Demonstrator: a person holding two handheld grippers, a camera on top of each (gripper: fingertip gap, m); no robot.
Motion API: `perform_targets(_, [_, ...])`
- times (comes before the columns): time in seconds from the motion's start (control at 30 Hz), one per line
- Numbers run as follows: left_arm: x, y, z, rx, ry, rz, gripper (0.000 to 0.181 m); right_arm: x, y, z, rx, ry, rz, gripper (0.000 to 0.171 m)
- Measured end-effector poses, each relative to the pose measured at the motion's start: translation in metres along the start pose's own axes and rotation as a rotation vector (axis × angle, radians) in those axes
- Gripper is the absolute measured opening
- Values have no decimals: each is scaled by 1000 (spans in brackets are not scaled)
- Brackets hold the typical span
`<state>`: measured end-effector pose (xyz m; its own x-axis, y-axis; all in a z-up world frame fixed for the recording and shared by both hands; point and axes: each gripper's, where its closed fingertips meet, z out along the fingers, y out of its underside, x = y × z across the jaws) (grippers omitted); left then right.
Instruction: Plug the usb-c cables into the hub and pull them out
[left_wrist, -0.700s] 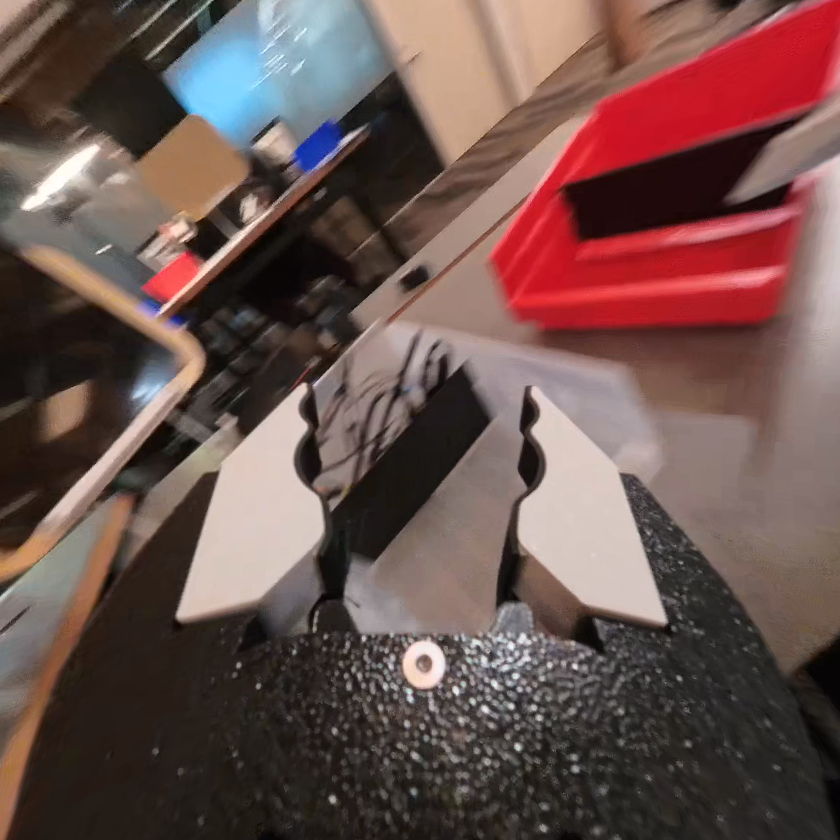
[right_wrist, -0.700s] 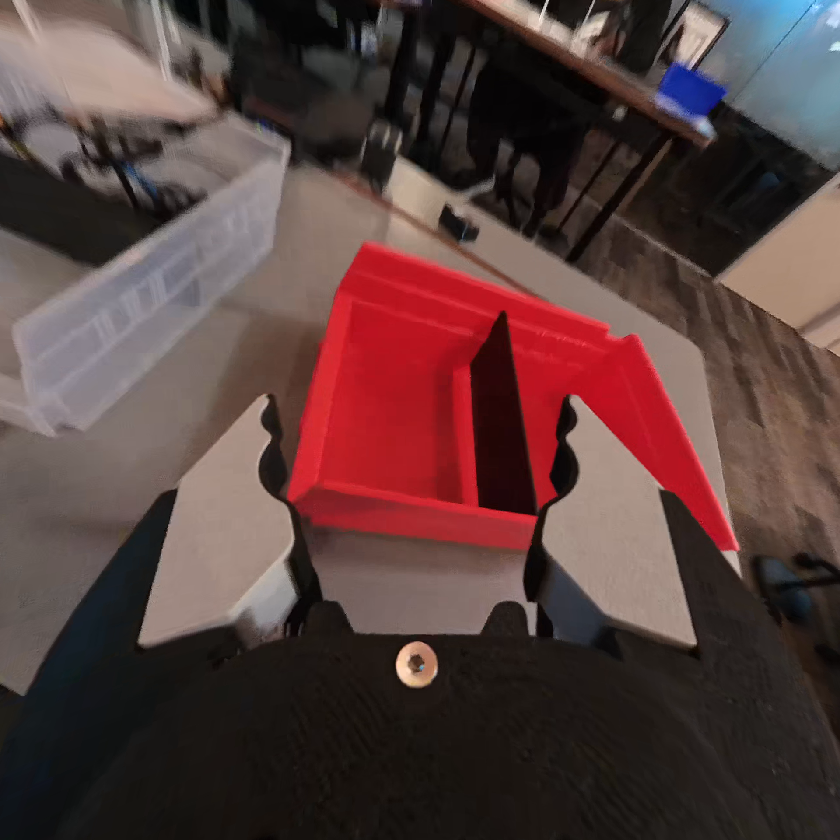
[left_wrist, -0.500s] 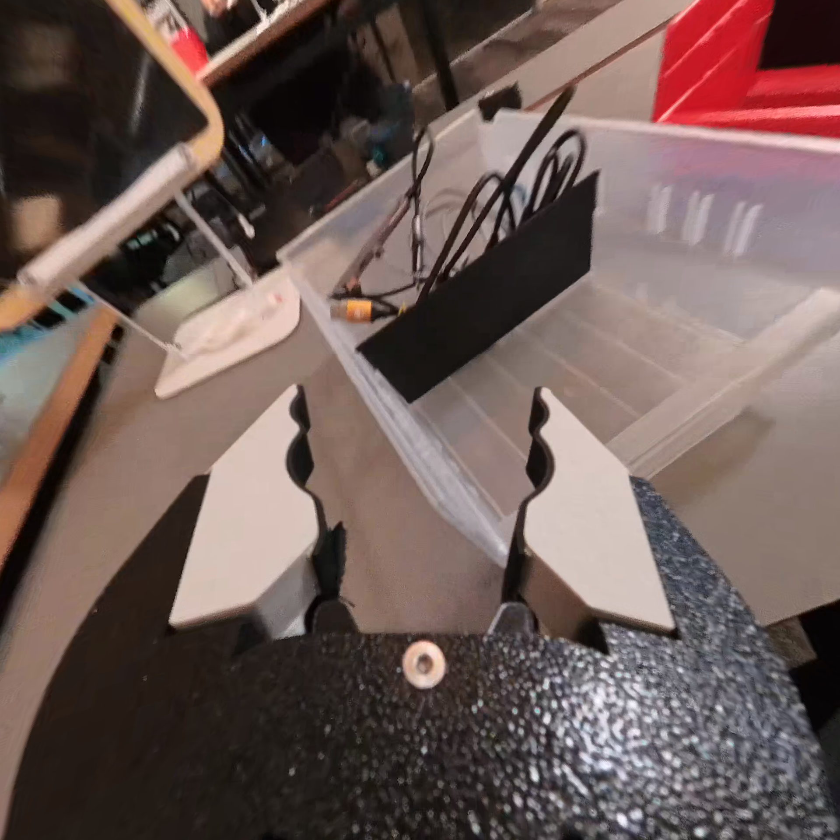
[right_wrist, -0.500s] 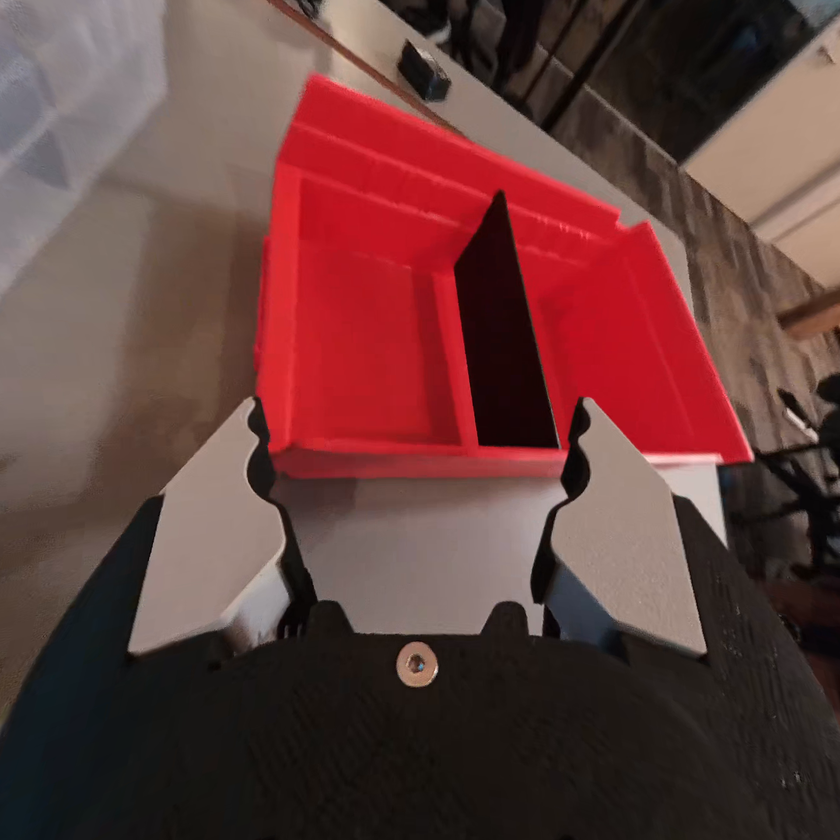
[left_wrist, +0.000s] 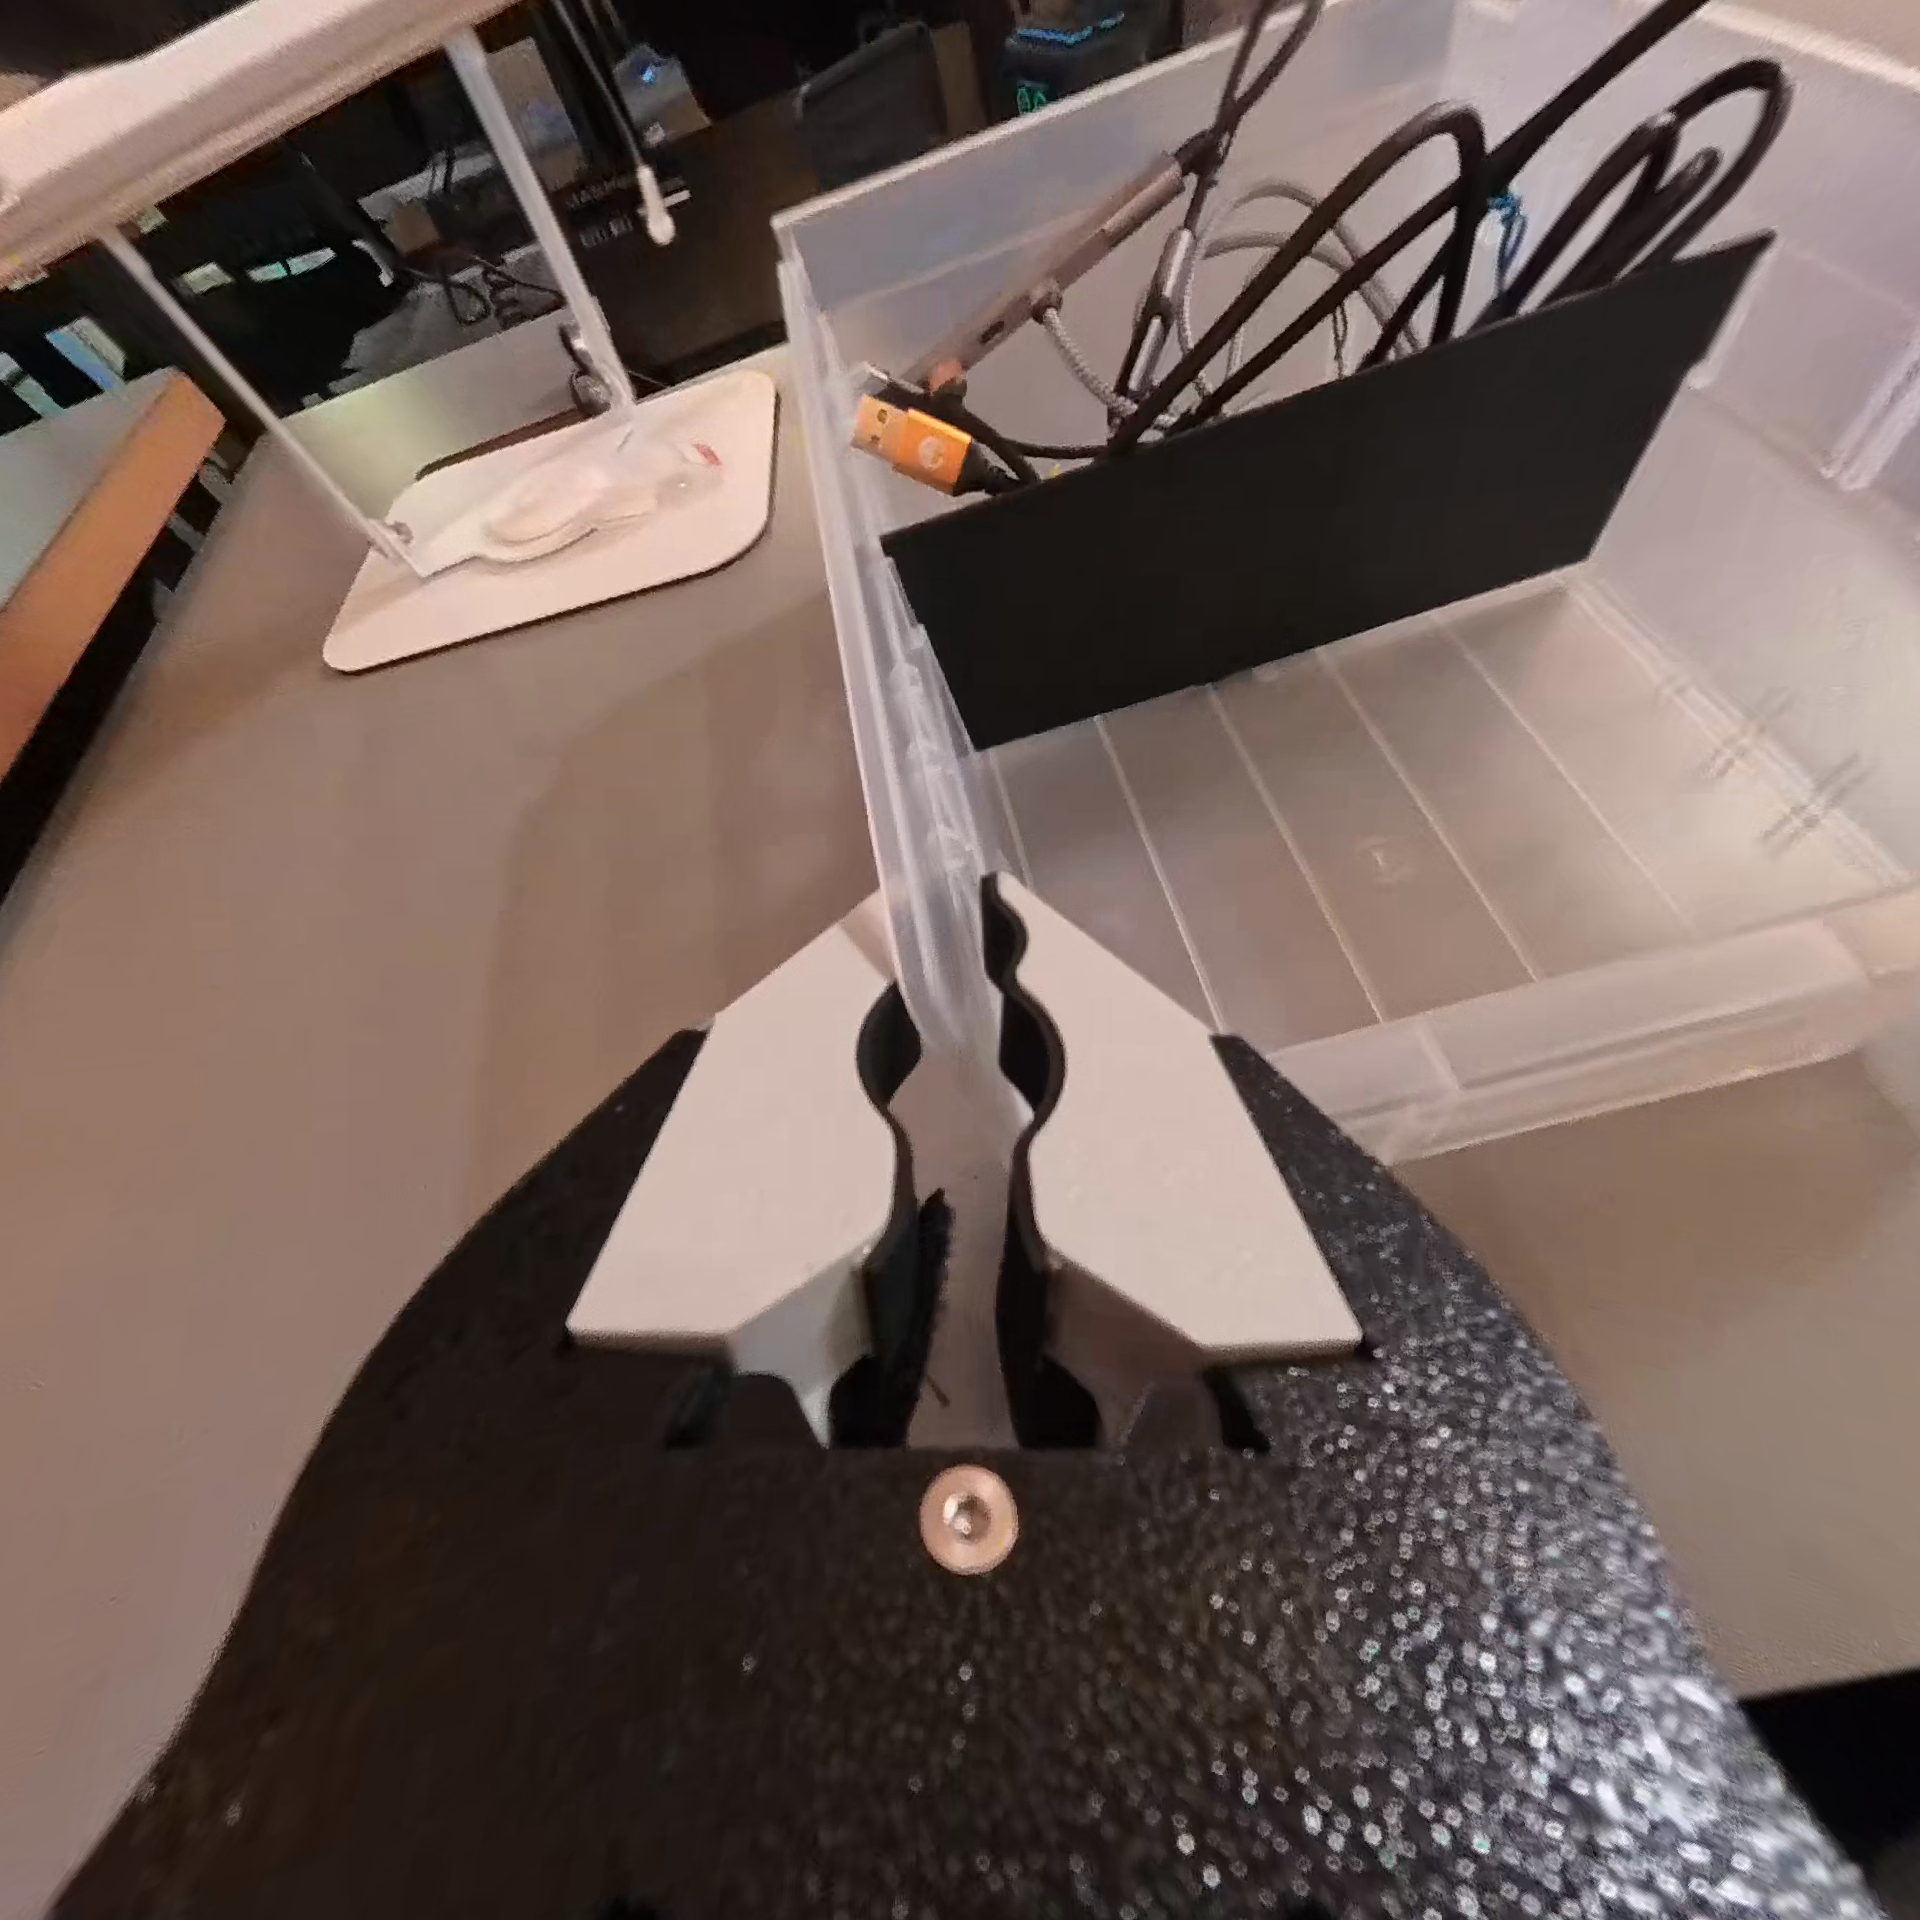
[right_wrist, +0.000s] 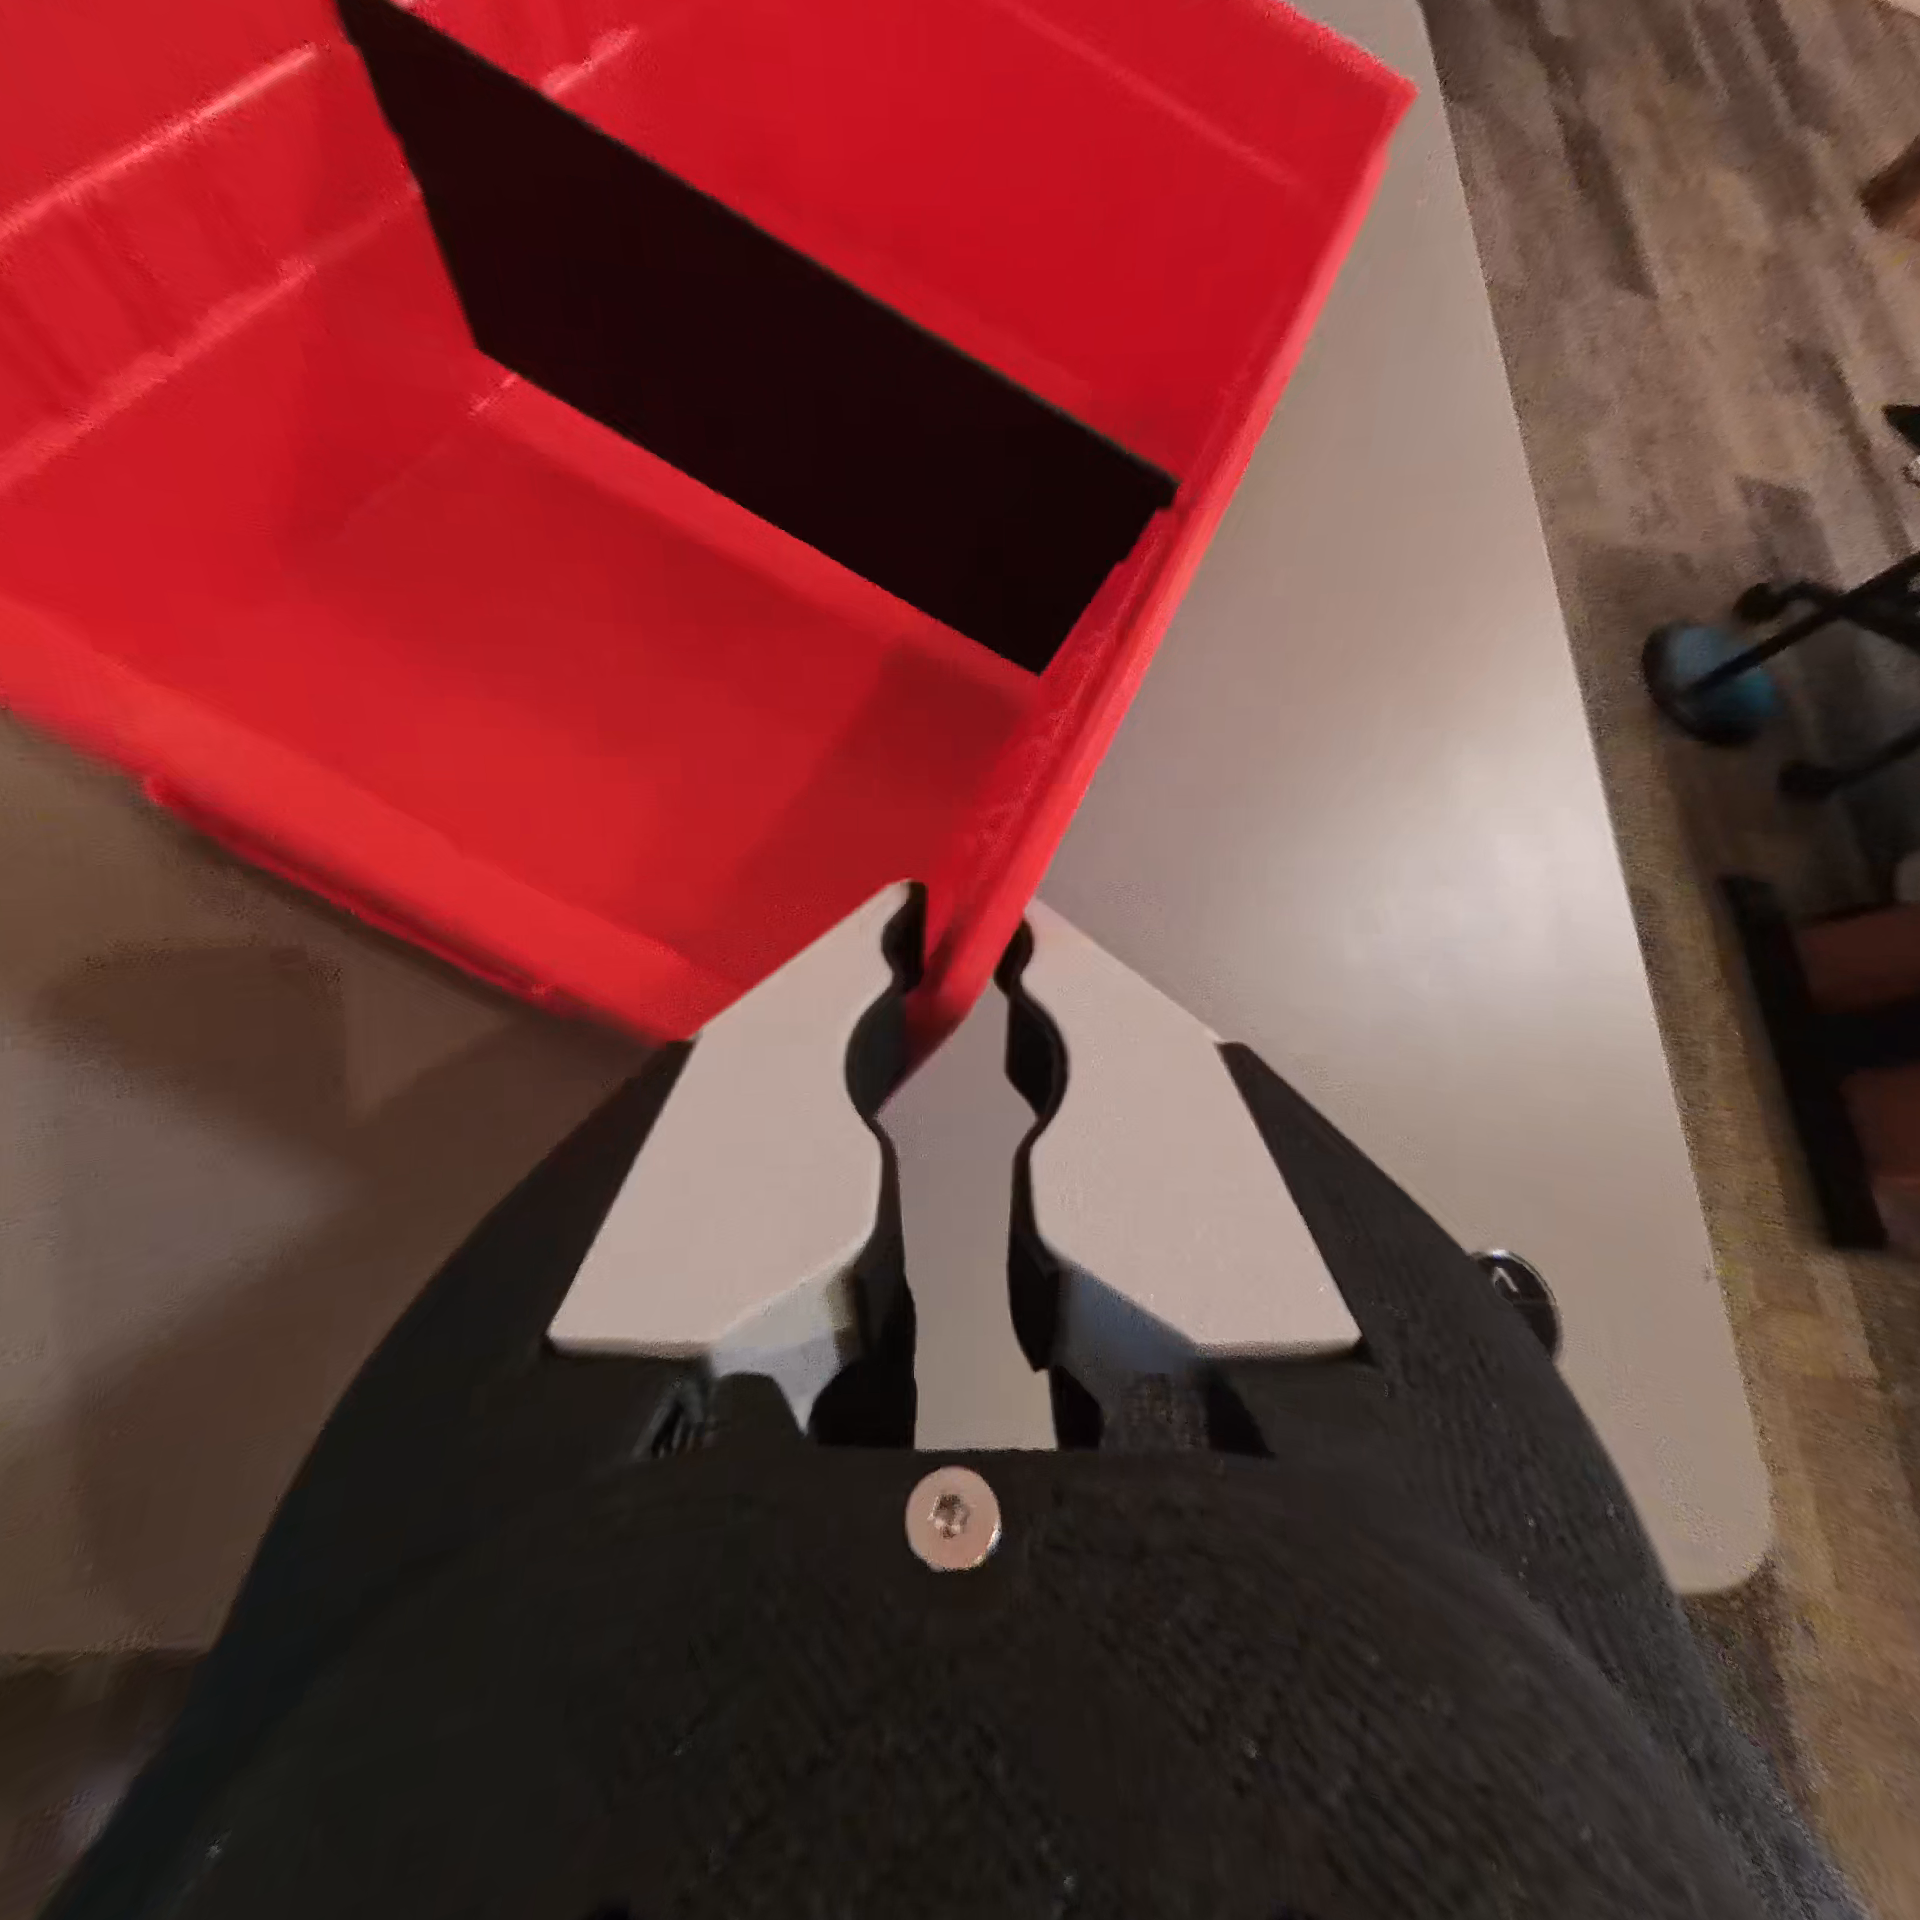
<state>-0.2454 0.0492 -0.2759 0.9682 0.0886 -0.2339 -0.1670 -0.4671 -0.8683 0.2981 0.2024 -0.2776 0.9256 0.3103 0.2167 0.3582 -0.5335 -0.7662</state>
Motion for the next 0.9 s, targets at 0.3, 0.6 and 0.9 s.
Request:
perform_targets(0.3, [-55, 22, -15, -6, -51, -121, 4, 30, 16, -8, -19, -36, 32, 6])
perform_targets(0.6, [-113, 45, -30, -10, -130, -233, 3, 50, 38, -30, -61, -91, 96, 5])
perform_targets(0.9, [-132, -29, -76, 242, -156, -87, 35, -26, -102, -120, 454, -136, -59, 54])
